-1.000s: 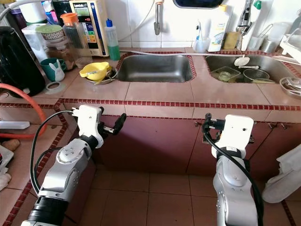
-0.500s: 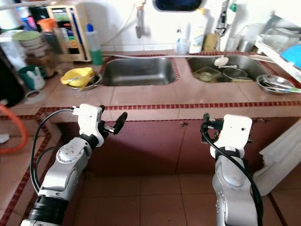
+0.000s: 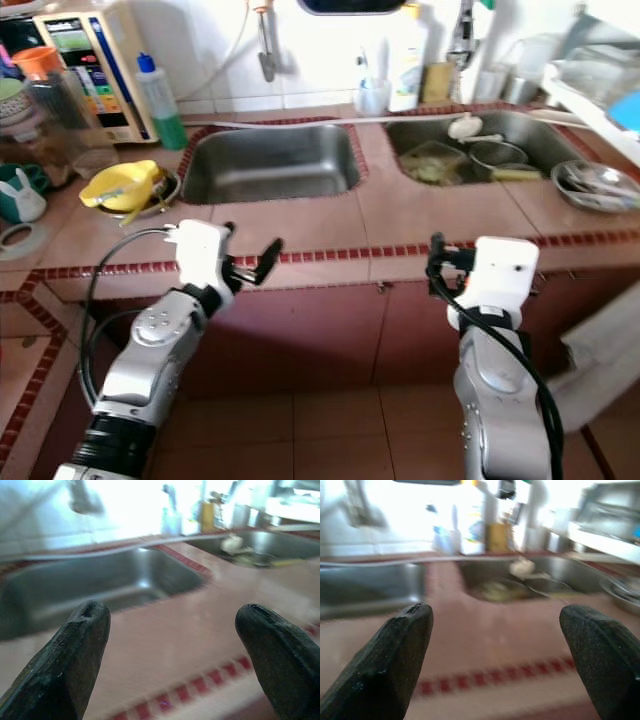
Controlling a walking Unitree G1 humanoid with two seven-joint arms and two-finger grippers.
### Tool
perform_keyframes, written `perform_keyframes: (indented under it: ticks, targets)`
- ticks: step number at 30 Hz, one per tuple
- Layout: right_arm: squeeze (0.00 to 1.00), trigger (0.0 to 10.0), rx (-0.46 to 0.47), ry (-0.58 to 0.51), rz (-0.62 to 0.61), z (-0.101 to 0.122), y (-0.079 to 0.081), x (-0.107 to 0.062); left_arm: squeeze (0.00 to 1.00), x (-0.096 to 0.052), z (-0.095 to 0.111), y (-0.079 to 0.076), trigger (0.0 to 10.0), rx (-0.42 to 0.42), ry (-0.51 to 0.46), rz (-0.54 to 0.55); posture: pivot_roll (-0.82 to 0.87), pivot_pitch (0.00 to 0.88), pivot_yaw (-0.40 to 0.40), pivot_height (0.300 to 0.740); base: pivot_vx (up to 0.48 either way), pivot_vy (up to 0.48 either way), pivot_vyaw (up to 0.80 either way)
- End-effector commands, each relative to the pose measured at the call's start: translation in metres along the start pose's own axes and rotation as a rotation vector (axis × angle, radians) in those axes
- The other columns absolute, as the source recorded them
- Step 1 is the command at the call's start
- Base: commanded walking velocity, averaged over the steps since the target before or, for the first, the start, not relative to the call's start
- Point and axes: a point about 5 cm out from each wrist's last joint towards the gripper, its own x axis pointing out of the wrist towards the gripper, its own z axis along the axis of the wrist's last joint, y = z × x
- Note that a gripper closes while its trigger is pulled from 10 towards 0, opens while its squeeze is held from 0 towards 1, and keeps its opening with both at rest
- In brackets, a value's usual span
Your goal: Kitchen organization
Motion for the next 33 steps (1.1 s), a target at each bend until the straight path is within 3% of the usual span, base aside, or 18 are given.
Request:
perform_keyframes:
  ticks: [1,6,19,33]
  targets:
    - [0.00,10.0,-0.007,-0.025,0.048,0.005,0.011,-0.001,0.00,-0.004,-0.001,0.011,10.0,0.009,0.011,0.052,0.02,0.000,0.039,0.740,0.000,0.000,0.00]
    - [0.00,10.0,0.054,0.005,0.105,0.001,0.015,-0.005,0.00,-0.004,0.000,0.011,10.0,0.008,-0.002,0.075,0.01,0.000,0.040,0.740,0.000,0.000,0.00]
    - [0.00,10.0,-0.022,-0.025,0.058,0.007,0.010,0.000,0.00,-0.001,0.003,0.005,10.0,-0.038,-0.026,0.082,0.02,0.000,0.013,0.740,0.000,0.000,0.00]
    - [0.00,10.0,-0.035,-0.037,0.167,0.015,0.016,0.006,0.00,0.000,0.003,0.005,10.0,-0.060,-0.041,0.141,0.02,0.000,-0.022,0.740,0.000,0.000,0.00]
